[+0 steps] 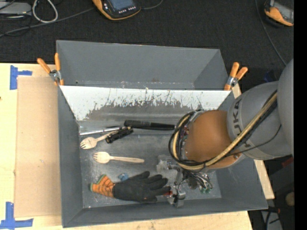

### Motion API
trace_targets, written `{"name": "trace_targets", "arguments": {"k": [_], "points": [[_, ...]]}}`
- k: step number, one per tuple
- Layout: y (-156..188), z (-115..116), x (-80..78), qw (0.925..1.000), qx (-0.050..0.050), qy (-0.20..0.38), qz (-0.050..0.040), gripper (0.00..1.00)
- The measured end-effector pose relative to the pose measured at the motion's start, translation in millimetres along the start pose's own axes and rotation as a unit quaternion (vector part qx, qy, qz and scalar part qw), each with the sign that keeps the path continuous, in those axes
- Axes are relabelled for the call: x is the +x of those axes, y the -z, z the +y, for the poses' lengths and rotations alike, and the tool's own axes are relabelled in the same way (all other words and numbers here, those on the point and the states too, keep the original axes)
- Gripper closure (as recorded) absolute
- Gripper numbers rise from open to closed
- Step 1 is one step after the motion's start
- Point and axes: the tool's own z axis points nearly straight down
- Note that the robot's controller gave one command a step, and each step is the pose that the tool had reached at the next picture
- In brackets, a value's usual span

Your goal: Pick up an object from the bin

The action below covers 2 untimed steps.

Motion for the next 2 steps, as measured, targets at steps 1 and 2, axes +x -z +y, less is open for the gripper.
{"name": "trace_targets", "arguments": {"k": [1, 2], "points": [[-8.9, 9.3, -4.8, 0.9999, 0.0, 0.016, 0.0013, 1.0], [-8.9, 9.3, -4.8, 0.9999, 0.0, 0.016, 0.0013, 1.0]]}}
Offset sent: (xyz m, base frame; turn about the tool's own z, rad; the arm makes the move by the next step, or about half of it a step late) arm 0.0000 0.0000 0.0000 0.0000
